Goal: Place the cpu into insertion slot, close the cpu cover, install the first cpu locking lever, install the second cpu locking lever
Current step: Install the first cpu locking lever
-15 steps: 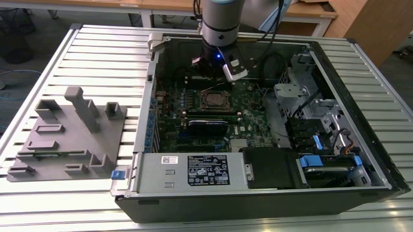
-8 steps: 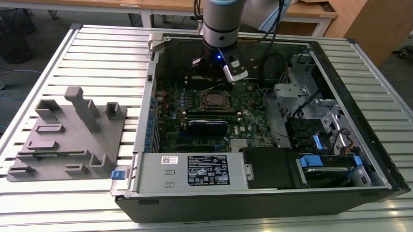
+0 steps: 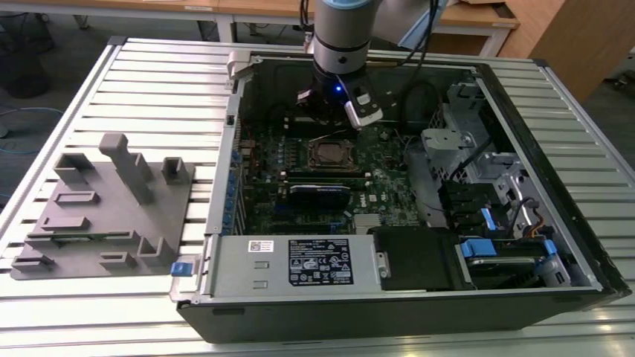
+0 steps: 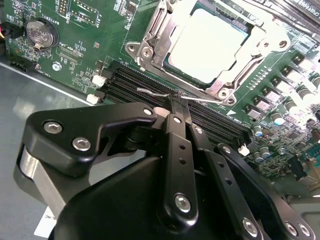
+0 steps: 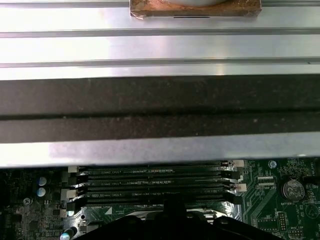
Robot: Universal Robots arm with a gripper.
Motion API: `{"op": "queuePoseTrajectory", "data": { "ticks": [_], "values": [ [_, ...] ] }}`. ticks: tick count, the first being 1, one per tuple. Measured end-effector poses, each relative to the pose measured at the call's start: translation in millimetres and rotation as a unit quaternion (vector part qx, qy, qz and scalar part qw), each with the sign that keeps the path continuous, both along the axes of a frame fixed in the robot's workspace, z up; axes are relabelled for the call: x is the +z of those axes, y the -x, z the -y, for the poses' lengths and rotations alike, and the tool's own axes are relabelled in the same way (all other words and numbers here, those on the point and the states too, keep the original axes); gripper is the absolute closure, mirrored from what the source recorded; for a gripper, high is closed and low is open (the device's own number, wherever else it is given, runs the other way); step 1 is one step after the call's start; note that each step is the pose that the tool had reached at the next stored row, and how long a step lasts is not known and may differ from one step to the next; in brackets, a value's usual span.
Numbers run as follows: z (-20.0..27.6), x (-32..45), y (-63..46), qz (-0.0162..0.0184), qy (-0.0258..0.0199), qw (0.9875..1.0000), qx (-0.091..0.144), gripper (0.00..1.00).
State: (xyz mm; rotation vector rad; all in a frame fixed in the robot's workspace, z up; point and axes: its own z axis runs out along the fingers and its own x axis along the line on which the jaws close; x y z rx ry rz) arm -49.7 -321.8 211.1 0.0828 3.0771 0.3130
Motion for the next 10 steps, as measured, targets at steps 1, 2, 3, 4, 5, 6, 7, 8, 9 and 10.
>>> {"op": "queuePoseTrajectory", "data": {
  "ticks": [1,2,3,4,5,6,7,8,9,10],
  "values": [
    [0.0,-0.3,-0.3,0.0000,0.0000,1.0000,0.000,0.89],
    [0.0,-0.6,-0.5,0.0000,0.0000,1.0000,0.000,0.89],
    [0.0,-0.9,-0.7,0.0000,0.0000,1.0000,0.000,0.89],
    [0.0,-1.3,-1.0,0.0000,0.0001,1.0000,0.000,0.89],
    [0.0,-1.8,-1.2,0.0000,0.0000,1.0000,0.000,0.89],
    [0.0,-2.3,-1.4,0.0000,0.0001,1.0000,0.000,0.89],
    [0.0,-2.8,-1.8,0.0000,0.0001,1.0000,0.000,0.89],
    [0.0,-3.3,-2.3,0.0000,0.0001,1.0000,0.000,0.89],
    [0.0,-3.7,-2.7,-0.0001,0.0001,1.0000,0.000,0.89],
    [0.0,-4.2,-3.1,-0.0001,0.0001,1.0000,0.000,0.89]
  ]
}}
